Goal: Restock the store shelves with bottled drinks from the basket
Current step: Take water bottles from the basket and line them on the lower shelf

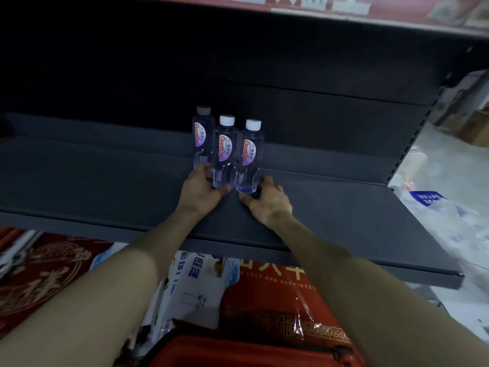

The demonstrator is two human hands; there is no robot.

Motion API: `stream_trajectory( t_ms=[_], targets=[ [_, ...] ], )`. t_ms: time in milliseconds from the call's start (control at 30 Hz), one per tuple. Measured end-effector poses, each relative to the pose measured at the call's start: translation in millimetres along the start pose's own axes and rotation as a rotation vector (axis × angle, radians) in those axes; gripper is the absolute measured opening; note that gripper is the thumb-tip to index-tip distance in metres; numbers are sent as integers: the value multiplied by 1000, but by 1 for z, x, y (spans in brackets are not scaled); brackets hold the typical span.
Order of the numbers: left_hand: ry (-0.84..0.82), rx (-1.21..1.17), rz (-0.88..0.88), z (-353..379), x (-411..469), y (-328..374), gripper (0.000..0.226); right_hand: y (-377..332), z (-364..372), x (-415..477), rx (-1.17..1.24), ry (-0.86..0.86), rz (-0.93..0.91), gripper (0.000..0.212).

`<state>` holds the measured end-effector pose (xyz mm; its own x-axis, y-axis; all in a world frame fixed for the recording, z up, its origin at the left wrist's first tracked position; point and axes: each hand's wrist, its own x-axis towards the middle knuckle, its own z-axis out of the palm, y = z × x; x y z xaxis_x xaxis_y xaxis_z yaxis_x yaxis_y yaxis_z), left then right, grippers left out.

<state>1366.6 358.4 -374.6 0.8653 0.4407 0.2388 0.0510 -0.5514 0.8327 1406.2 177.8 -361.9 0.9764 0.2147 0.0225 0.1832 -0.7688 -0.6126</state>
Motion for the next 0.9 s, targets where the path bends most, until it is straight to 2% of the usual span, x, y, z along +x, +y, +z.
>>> stream_trajectory(
  t_ms=[67,133,200,267,400,533,767,900],
  targets=[
    [-49,16,-28,-9,-11,8,63,0,-6,-7,40,-47,19,79],
    [-117,121,-34,-18,-27,14,75,3,-12,-23,-17,-66,12,82],
    [-183,251,-27,-29,-53,26,76,9,-16,-48,-180,-72,-70,85],
    [-202,247,-10,-37,-85,39,68,16,-21,-78,-271,-63,-191,83],
    [-200,159,4,-43,-158,60,63,25,-31,-141,-195,-70,-319,75],
    [-347,152,75,-40,-235,66,57,41,-35,-211,-79,-101,-372,61],
    [-559,340,41,-34,-309,26,38,111,-7,-309,24,-270,-239,43],
    [-693,521,1,-21,-337,-19,40,148,18,-340,-69,-449,-162,54]
  ],
)
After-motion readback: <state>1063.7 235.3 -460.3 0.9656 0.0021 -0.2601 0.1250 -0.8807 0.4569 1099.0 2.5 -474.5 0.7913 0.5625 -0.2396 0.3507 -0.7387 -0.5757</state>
